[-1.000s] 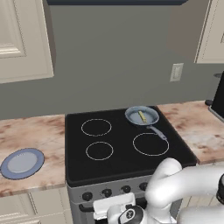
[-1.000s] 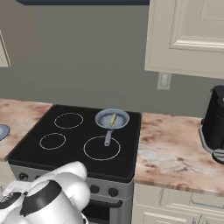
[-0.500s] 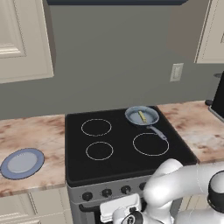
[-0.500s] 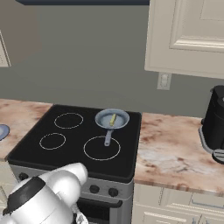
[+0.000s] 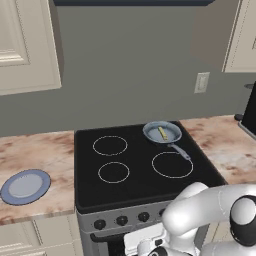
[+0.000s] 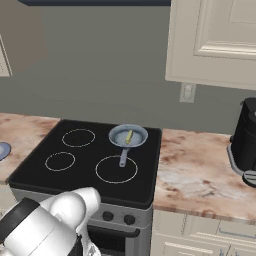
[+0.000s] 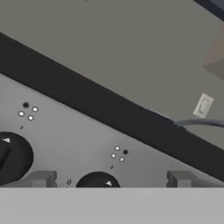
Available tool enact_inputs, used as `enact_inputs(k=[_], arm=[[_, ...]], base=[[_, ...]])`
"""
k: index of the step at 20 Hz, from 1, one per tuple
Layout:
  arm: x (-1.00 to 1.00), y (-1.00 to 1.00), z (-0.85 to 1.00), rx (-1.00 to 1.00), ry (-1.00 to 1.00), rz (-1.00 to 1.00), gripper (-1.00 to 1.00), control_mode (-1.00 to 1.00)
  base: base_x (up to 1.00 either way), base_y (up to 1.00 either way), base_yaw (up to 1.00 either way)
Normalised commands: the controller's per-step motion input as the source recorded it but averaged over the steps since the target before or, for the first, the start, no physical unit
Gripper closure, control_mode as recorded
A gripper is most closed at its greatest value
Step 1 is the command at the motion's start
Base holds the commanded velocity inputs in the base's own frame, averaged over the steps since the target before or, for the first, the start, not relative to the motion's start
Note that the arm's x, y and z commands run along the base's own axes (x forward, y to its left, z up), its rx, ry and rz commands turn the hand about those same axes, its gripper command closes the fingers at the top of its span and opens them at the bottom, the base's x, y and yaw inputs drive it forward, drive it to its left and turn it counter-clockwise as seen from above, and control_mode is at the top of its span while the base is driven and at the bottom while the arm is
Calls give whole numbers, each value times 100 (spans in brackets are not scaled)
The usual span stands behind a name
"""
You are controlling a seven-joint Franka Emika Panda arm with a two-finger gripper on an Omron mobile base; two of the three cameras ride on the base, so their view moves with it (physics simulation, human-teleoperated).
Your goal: Pick up the butter stick and place it in the pan. Then turn on the burner for the pan.
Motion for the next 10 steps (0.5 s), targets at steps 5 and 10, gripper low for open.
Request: enact_inputs(k=[5, 10], arm=[[21, -20, -2, 0, -5, 0, -100, -100], [26, -21, -4, 0, -4, 0, -100, -100]], base=[[0, 0, 0], [0, 0, 0]])
